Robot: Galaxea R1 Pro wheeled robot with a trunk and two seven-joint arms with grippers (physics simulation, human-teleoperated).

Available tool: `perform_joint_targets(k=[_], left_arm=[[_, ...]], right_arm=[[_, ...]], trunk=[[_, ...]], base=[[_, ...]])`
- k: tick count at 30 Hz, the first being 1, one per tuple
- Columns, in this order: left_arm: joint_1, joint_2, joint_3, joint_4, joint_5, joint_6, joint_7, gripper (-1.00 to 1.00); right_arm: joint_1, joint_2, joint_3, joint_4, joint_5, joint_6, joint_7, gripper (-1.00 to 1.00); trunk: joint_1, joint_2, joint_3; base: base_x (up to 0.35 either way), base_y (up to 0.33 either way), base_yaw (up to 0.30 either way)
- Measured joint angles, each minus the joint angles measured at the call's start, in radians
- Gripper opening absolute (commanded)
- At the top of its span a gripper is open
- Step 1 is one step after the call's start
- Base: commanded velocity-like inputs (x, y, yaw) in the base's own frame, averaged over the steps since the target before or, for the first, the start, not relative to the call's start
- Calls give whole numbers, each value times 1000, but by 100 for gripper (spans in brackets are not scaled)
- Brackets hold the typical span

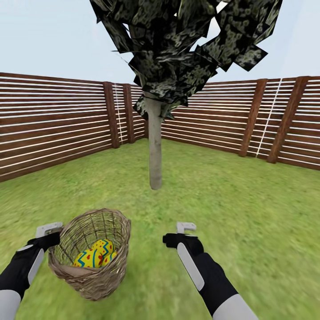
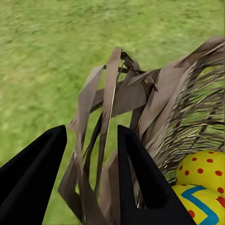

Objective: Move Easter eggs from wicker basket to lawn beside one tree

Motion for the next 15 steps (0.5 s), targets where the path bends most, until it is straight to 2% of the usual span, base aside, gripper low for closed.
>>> perform_joint_targets(k=[6, 9, 15], left_arm=[[0, 0, 0, 0, 0, 0, 0, -100], [0, 1, 0, 0, 0, 0, 0, -100], [0, 0, 0, 0, 1, -1, 0, -100]], right_arm=[[0, 0, 1, 0, 0, 0, 0, 100], [0, 0, 1, -3, 0, 0, 1, 100], [0, 0, 0, -3, 0, 0, 2, 100]], trunk=[[0, 0, 0], [0, 0, 0], [1, 0, 0]], base=[[330, 85, 8], [318, 83, 210], [39, 9, 29]])
